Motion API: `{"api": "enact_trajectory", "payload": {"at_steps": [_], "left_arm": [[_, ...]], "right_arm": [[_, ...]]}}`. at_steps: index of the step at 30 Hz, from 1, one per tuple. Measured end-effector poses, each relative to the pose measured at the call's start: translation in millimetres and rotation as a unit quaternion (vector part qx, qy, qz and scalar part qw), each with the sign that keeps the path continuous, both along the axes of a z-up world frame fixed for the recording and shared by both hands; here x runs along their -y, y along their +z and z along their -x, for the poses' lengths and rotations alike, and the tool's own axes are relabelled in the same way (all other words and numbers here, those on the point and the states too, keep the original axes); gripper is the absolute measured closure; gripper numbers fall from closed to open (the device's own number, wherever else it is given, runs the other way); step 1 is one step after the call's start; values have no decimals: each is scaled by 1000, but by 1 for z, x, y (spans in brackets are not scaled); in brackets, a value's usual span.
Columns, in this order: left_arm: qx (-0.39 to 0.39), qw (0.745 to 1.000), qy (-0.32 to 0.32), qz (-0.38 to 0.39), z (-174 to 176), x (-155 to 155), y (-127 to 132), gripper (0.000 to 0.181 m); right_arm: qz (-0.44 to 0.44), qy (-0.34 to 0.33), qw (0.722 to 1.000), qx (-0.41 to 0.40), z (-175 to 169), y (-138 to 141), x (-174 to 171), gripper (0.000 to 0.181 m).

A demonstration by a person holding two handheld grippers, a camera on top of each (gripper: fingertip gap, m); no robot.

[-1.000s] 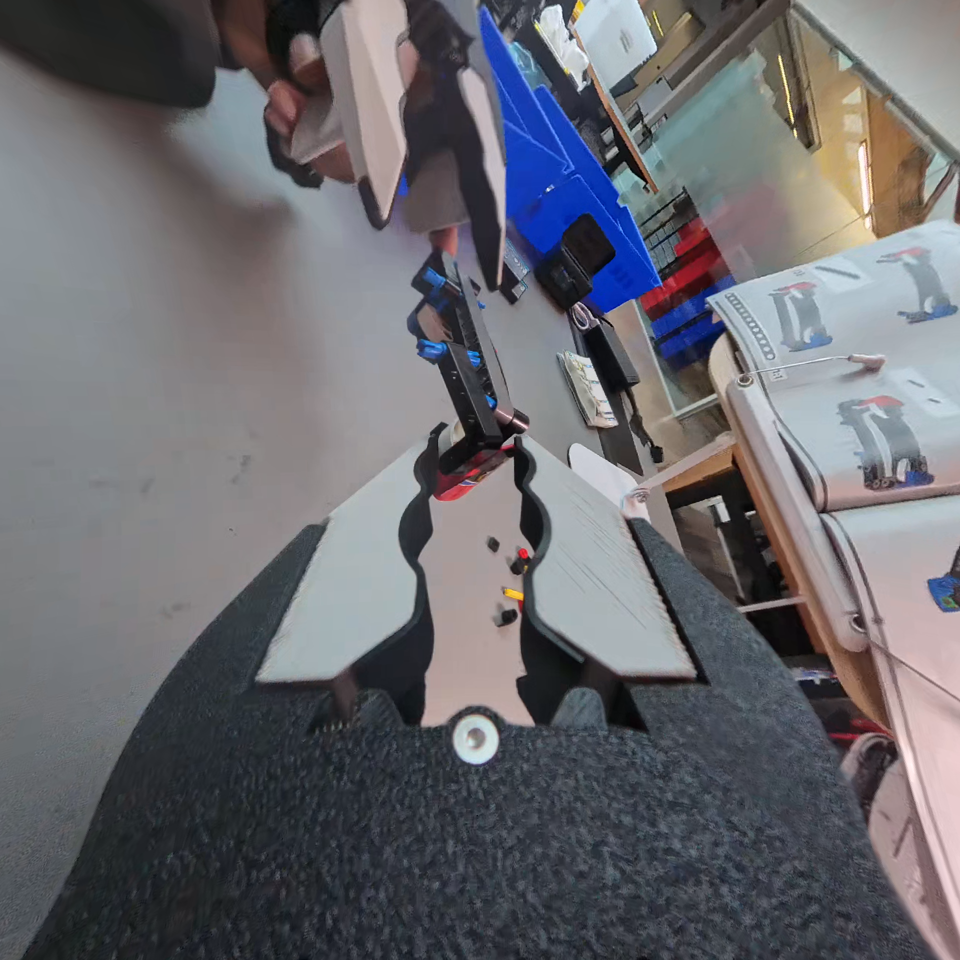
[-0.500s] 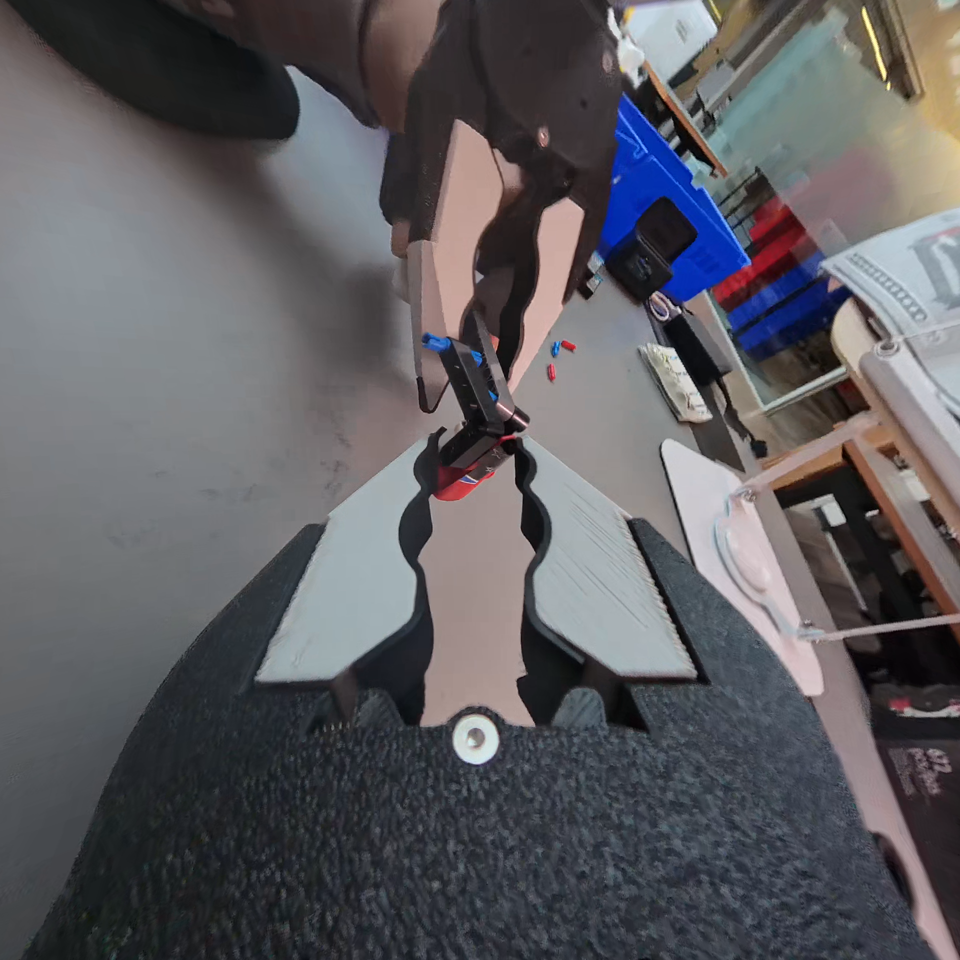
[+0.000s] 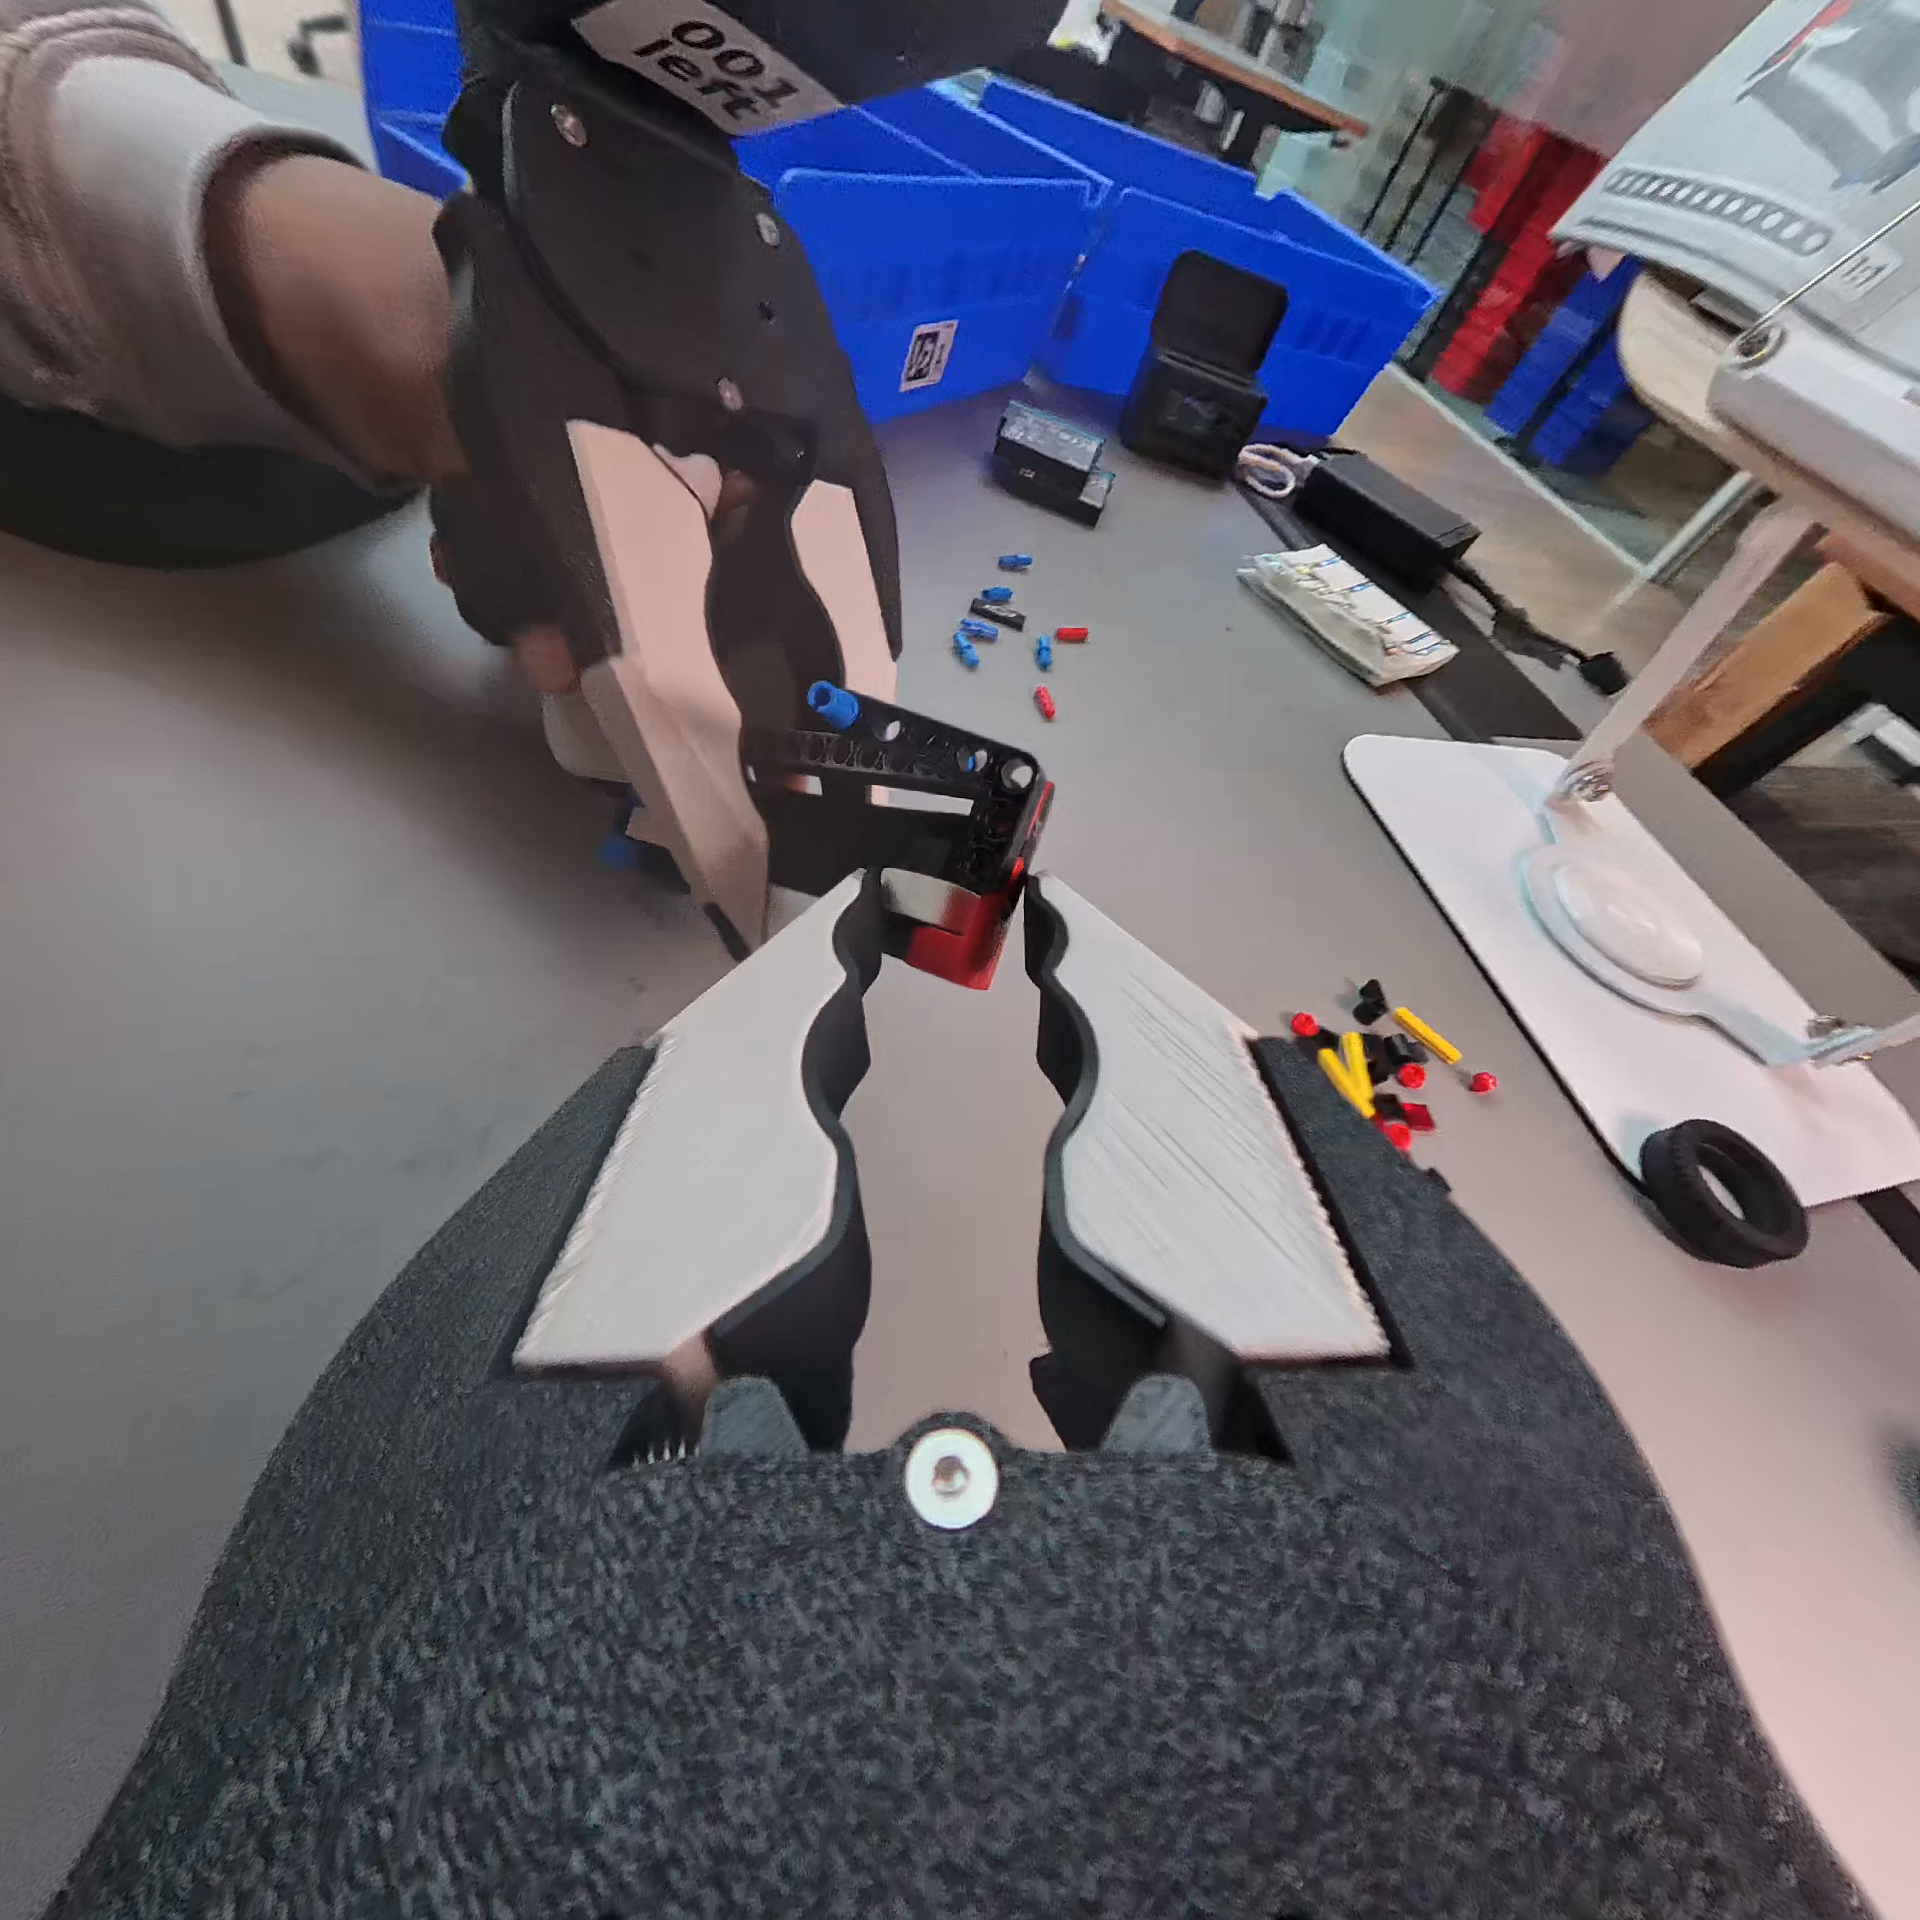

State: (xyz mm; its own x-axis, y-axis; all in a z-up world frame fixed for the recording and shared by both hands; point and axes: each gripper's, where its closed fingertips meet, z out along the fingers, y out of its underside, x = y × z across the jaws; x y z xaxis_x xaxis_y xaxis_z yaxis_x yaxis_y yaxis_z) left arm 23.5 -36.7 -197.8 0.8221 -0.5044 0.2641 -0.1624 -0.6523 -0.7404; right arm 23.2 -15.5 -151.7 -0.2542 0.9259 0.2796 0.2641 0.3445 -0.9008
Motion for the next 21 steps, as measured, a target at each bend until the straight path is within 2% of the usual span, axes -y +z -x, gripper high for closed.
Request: {"api": "enact_trajectory", "payload": {"at_steps": [1,4,6,8,10,12,16,18,21], "left_arm": [[28,999,-31,9,-9,8,3,146],[115,987,-109,37,-27,31,17,135],[154,980,-125,29,-27,36,28,137],[182,975,-127,20,-22,34,37,137],[196,975,-104,-6,-13,25,45,136],[188,980,-48,-42,3,9,49,131],[170,978,50,-110,38,-12,62,128],[167,974,80,-132,50,-16,67,128],[147,968,120,-166,66,-24,75,128]], "right_arm": [[11,17,1000,13,-4,-4,2,155],[39,75,995,49,-19,-8,12,157],[64,113,989,75,-28,-10,25,158],[69,123,984,110,-30,-21,30,158],[47,109,984,136,-27,-37,28,158],[23,100,982,159,-25,-48,27,157],[-1,82,983,163,-22,-51,22,146],[15,77,987,143,-23,-40,18,141],[59,57,993,89,-24,-8,3,138]]}}
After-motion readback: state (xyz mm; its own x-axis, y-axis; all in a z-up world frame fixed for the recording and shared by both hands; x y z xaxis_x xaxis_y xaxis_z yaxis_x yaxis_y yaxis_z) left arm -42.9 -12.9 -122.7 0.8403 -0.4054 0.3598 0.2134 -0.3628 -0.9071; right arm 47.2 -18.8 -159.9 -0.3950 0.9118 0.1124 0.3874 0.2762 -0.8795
